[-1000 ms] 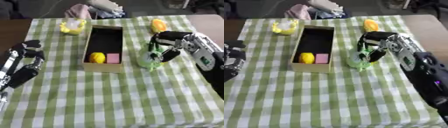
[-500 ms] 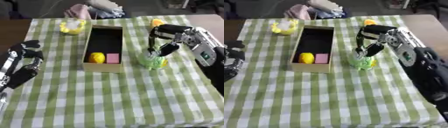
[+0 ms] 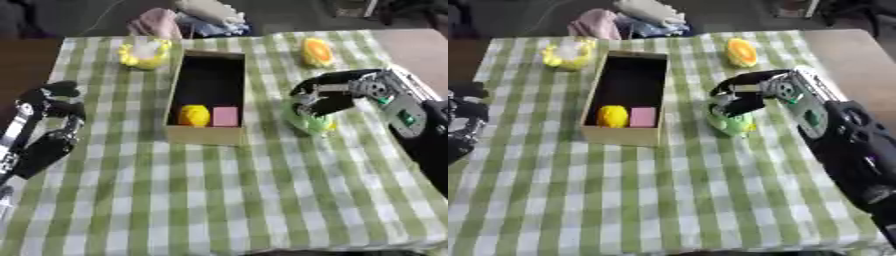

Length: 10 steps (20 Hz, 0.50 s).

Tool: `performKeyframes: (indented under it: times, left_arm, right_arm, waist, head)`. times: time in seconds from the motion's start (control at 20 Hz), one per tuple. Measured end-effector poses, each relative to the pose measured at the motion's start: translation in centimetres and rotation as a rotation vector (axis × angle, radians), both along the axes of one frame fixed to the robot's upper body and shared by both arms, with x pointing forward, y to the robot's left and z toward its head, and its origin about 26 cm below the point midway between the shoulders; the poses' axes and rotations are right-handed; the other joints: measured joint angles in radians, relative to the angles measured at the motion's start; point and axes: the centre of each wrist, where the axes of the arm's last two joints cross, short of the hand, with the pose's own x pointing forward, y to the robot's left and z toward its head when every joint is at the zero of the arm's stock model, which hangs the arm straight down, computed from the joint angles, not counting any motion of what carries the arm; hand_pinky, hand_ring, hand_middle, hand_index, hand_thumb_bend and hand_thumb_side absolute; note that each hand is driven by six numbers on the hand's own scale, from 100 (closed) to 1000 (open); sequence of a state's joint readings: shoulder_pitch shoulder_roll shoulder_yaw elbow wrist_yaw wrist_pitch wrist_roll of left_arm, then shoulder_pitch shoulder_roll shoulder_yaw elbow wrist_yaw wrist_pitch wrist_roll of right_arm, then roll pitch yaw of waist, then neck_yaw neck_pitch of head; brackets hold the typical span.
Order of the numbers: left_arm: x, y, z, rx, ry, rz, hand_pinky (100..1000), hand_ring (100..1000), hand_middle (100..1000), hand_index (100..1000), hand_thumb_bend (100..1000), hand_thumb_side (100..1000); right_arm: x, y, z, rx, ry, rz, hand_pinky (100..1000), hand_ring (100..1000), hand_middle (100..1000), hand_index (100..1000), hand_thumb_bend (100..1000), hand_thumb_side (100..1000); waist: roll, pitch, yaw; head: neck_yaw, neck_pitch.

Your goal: Pick up objects on the table and place them in the box.

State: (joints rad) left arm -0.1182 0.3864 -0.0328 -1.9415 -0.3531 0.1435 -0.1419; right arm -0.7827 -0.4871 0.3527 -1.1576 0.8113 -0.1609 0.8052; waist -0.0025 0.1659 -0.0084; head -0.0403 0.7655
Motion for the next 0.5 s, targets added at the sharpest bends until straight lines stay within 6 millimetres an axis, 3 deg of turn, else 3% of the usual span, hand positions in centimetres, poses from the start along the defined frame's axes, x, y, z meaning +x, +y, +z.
performKeyframes:
  times: [0.1,0.25,0.35,0.45,0.5]
  left_arm:
    - [0.0,0.0,-0.1,0.000,0.002,0.001,767,715,761,881,102,599]
    - [0.0,0.0,-0.1,0.000,0.004,0.000,768,716,762,882,100,601]
    - [0.0,0.0,-0.1,0.000,0.004,-0.001,769,716,762,881,100,606]
    - [0.0,0.0,-0.1,0.001,0.005,-0.002,768,716,763,882,100,610]
    - [0.0,0.0,-0.1,0.001,0.005,-0.002,768,717,763,882,100,610]
  right_arm:
    - [0.0,0.1,-0.2,-0.052,-0.004,0.002,903,968,1000,1000,190,961]
    - [0.0,0.7,-0.6,-0.130,-0.015,0.024,885,942,981,1000,241,814]
    - [0.1,0.9,-0.8,-0.174,-0.029,0.041,850,897,933,1000,247,637]
    - [0.1,0.9,-1.0,-0.200,-0.049,0.054,762,798,839,948,253,387]
    - [0.2,0.9,-1.1,-0.206,-0.062,0.061,690,735,776,890,231,390]
  waist:
    - [0.000,0.000,0.000]
    - [0.000,0.000,-0.001]
    - [0.000,0.000,-0.001]
    - [0.000,0.000,-0.001]
    - [0.000,0.000,-0.001]
  head:
    - [-0.003,0.000]
    - [-0.006,0.000]
    - [-0.007,0.000]
    - [-0.007,0.000]
    - [-0.008,0.000]
